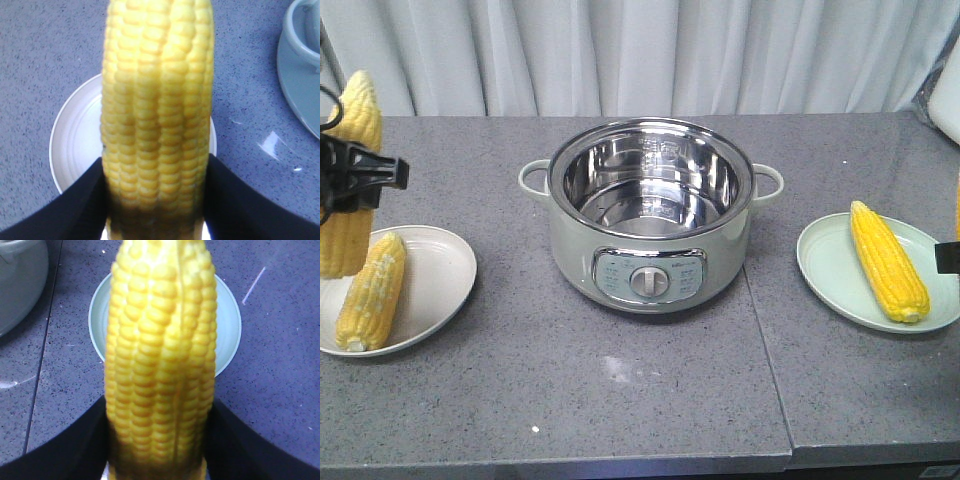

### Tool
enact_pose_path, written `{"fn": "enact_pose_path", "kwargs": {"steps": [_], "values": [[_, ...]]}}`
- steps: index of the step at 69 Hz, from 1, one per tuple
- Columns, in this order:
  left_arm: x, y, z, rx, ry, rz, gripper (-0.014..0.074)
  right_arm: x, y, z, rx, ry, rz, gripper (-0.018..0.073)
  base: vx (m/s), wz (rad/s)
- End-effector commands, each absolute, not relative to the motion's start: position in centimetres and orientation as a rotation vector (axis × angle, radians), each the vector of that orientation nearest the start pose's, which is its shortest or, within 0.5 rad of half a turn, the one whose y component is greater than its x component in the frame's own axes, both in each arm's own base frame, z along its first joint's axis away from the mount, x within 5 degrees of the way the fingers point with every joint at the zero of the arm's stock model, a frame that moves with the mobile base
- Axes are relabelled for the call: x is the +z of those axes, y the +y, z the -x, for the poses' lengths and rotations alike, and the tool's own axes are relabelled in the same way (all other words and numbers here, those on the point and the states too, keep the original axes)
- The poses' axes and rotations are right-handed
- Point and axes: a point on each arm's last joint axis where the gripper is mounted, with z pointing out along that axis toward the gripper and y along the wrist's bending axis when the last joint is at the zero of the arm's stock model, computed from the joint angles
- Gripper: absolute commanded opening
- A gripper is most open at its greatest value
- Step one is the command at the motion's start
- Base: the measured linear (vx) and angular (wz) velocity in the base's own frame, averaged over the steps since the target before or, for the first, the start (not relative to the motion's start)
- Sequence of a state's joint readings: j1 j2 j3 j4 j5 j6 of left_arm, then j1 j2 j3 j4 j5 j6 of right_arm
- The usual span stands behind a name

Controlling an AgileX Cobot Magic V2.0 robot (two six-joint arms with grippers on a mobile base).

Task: Distribute corn equally
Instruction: 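Carry the cob in the left gripper above the cream plate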

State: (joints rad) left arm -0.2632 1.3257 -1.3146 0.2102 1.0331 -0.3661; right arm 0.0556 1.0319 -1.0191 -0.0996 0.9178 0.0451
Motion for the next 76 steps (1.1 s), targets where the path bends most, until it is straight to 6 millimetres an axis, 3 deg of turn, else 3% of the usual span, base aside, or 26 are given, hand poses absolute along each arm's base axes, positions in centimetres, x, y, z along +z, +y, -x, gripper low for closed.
{"fn": "enact_pose_path", "kwargs": {"steps": [1, 21, 76], "values": [[39.4, -4.9, -24.7, -0.050, 2.356, 0.116, 0.0133, 37.4, 0.2, -19.7, -0.090, 2.308, 0.049, 0.0194, 0.00, 0.00], [38.0, -4.1, -21.7, -0.077, 2.353, 0.169, 0.0133, 37.4, 0.2, -19.7, -0.090, 2.308, 0.049, 0.0194, 0.00, 0.00], [37.3, -3.8, -21.4, -0.045, 2.366, 0.177, 0.0133, 37.4, 0.2, -19.7, -0.090, 2.307, 0.049, 0.0194, 0.00, 0.00]]}}
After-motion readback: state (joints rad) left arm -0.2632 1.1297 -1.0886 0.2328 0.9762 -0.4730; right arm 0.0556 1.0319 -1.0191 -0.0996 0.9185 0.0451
